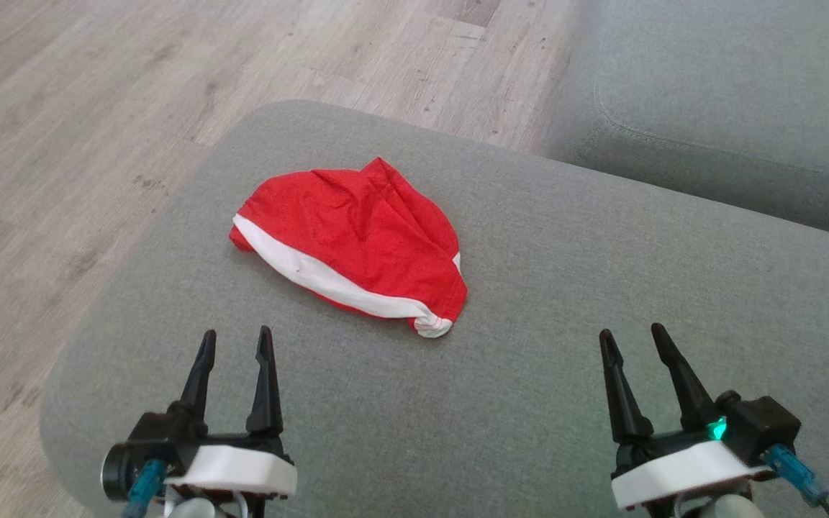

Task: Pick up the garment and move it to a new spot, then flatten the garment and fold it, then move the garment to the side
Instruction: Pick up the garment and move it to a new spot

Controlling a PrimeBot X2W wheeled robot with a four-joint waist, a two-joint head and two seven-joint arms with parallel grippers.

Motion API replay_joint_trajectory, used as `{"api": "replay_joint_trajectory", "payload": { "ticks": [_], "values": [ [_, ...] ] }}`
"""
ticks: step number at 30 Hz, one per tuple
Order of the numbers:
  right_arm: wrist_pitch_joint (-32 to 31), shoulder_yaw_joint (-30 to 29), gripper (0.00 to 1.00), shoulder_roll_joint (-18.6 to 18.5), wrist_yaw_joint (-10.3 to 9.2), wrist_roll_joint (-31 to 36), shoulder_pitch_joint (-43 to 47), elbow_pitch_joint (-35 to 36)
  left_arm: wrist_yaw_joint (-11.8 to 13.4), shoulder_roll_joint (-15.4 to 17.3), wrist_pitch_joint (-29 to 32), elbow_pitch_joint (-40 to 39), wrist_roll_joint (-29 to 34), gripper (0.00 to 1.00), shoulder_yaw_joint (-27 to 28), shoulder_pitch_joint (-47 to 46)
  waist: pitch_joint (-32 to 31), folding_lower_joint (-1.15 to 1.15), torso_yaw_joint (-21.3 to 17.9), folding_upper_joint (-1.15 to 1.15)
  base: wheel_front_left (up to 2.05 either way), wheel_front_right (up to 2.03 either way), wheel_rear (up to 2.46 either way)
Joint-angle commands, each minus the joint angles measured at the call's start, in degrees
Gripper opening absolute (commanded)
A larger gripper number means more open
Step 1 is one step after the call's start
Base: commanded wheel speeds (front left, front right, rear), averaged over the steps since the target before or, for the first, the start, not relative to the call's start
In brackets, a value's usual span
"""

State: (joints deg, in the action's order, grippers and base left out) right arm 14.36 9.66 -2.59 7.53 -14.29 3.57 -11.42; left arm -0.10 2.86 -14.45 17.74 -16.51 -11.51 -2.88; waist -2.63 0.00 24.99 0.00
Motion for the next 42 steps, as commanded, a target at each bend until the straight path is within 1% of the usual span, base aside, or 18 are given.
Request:
{"api": "replay_joint_trajectory", "payload": {
  "ticks": [1, 4, 7, 8, 12, 14, 17, 19, 21, 25, 28, 30, 32, 34, 39, 40, 41, 42],
  "values": [
    [0.63, 1.6, 1.0, -0.29, -0.04, -0.64, -1.02, 2.17, -0.4, 0.02, -0.55, -1.6, 0.77, 1.0, 2.04, -1.31, 0.22, 0.0, 0.05, 0.0, 0.0, 0.0, 0.0],
    [0.63, 1.71, 1.0, -0.29, -0.04, -0.87, -1.05, 2.3, -1.35, 0.55, -0.55, -0.69, 1.69, 1.0, 1.47, -2.23, 0.92, 0.0, -0.34, 0.0, 0.0, 0.0, 0.0],
    [0.63, 1.64, 1.0, -0.29, -0.04, -0.13, -1.51, 2.36, -2.33, 1.33, -0.23, 0.87, 1.88, 1.0, 1.12, -4.49, 2.73, 0.0, -1.66, 0.0, 0.0, 0.0, 0.0],
    [0.63, 1.64, 1.0, -0.29, -0.04, -0.13, -1.51, 2.36, -2.33, 1.33, -0.23, 0.87, 1.88, 1.0, 1.12, -4.49, 2.73, 0.0, -1.66, 0.0, 0.0, 0.0, 0.0],
    [0.63, 0.62, 1.0, -0.29, -0.04, 0.76, -2.76, 2.6, -4.33, 3.29, 2.03, 2.77, 2.57, 1.0, -0.47, -9.87, 5.64, 0.0, -4.06, 0.0, 0.0, 0.0, 0.0],
    [0.63, 0.14, 1.0, -0.29, -0.04, 1.23, -3.47, 2.66, -5.46, 4.41, 4.96, 4.34, 2.74, 1.0, -2.03, -12.91, 7.12, 0.0, -5.31, 0.0, 0.0, 0.0, 0.0],
    [0.63, -0.47, 1.0, -0.29, -0.04, 1.87, -4.51, 2.78, -6.88, 6.19, 11.21, 7.1, 2.8, 1.0, -6.53, -17.61, 9.21, 0.0, -7.06, 0.0, 0.0, 0.0, 0.0],
    [0.63, -0.65, 1.0, -0.29, -0.04, 2.13, -5.26, 2.74, -7.23, 7.0, 14.03, 8.59, 1.73, 1.0, -9.42, -20.26, 10.37, 0.0, -8.3, 0.0, 0.0, 0.0, 0.0],
    [0.63, -0.73, 1.0, -0.29, -0.04, 2.18, -5.95, 2.8, -7.33, 8.41, 16.71, 9.78, 0.54, 1.0, -14.13, -22.55, 11.49, 0.0, -9.49, 0.0, 0.0, 0.0, 0.0],
    [0.63, -0.55, 1.0, -0.29, -0.04, 2.23, -7.09, 3.06, -7.36, 12.0, 19.85, 10.58, -5.07, 1.0, -23.9, -26.4, 13.42, 0.0, -11.66, 0.0, 0.0, 0.0, 0.0],
    [0.63, -1.13, 1.0, -0.29, -0.04, 2.29, -7.79, 3.0, -7.37, 15.16, 21.86, 11.27, -7.93, 1.0, -29.71, -28.97, 14.48, 0.0, -12.82, 0.0, 0.0, 0.0, 0.0],
    [0.63, -1.32, 1.0, -0.29, -0.04, 2.04, -8.16, 2.97, -7.37, 16.19, 21.84, 12.49, -9.48, 1.0, -30.88, -30.44, 14.97, 0.0, -13.32, 0.0, 0.0, 0.0, 0.0],
    [0.63, -1.29, 1.0, -0.29, -0.04, 2.0, -8.4, 2.94, -7.37, 16.44, 21.54, 14.34, -9.91, 1.0, -31.3, -31.67, 15.29, 0.0, -13.85, 0.0, 0.0, 0.0, 0.0],
    [0.63, -1.0, 1.0, -0.29, -0.04, 1.9, -8.75, 3.05, -7.37, 16.21, 21.81, 17.69, -9.68, 1.0, -32.5, -32.84, 15.7, 0.0, -14.71, 0.0, 0.0, 0.0, 0.0],
    [0.63, -1.66, 1.0, -0.29, -0.04, 2.11, -9.47, 3.42, -7.38, 15.31, 22.44, 21.45, -10.95, 1.0, -34.45, -33.35, 15.95, 0.0, -16.39, 0.0, 0.0, 0.0, 0.0],
    [0.63, -1.88, 1.0, -0.29, -0.04, 2.1, -9.48, 3.43, -7.38, 15.32, 22.55, 21.79, -11.32, 0.72, -34.9, -33.4, 15.89, 0.0, -16.65, 0.0, 0.0, 0.0, 0.0],
    [0.63, -2.02, 1.0, -0.29, -0.04, 2.09, -9.47, 3.4, -7.38, 15.45, 22.18, 22.01, -11.61, 0.0, -35.09, -33.49, 15.74, 0.0, -16.96, 0.0, 0.0, 0.0, 0.0],
    [0.63, -2.15, 1.0, -0.29, -0.04, 2.07, -9.43, 3.34, -7.38, 15.5, 21.64, 22.19, -11.86, 0.0, -35.14, -33.58, 15.55, 0.0, -17.19, 0.0, 0.0, 0.0, 0.0]
  ]
}}
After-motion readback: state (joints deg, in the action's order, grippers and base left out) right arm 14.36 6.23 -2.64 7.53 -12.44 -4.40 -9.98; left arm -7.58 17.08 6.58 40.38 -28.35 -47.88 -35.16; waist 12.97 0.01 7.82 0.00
